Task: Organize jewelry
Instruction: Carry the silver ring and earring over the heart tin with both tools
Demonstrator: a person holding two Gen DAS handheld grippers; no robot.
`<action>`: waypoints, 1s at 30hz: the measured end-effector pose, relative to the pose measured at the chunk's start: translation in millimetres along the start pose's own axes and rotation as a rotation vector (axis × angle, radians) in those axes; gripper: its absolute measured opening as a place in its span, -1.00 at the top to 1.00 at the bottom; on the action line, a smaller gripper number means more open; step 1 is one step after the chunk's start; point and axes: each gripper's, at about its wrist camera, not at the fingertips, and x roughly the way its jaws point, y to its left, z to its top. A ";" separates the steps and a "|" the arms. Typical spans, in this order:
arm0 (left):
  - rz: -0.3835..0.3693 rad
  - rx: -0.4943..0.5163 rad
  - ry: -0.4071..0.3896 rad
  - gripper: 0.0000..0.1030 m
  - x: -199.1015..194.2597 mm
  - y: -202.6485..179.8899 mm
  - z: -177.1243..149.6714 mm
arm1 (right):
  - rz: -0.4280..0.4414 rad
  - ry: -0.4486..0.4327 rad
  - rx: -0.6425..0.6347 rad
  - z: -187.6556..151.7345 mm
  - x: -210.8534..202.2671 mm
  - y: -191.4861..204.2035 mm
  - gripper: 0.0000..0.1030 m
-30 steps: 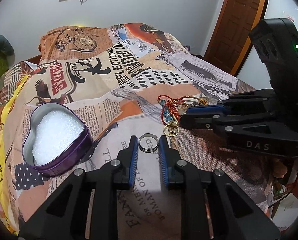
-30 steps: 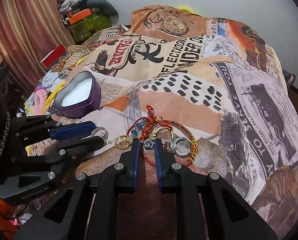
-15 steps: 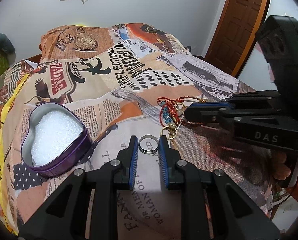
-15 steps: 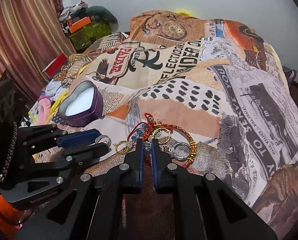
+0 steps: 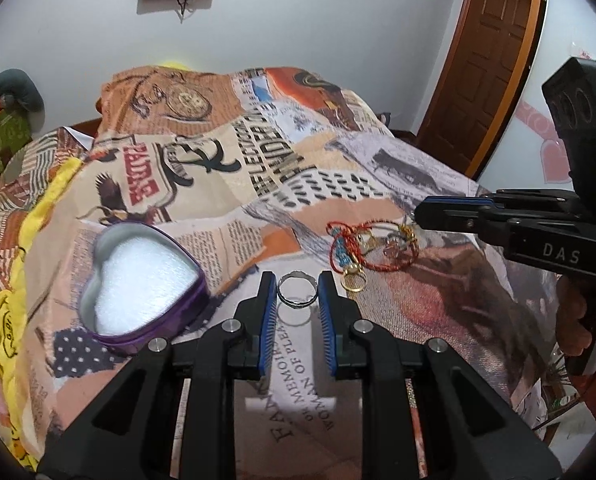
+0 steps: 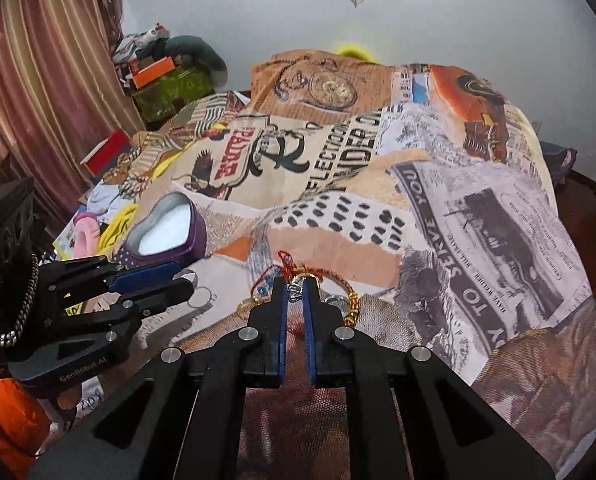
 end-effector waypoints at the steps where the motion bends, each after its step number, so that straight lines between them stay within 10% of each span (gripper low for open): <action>1: 0.006 0.000 -0.011 0.61 -4.4 1.4 1.8 | 0.000 -0.009 -0.001 1.9 -2.5 1.8 0.87; 30: 0.179 -0.091 -0.180 0.61 -85.6 77.5 8.8 | 0.118 -0.143 -0.102 54.8 -0.7 92.3 0.87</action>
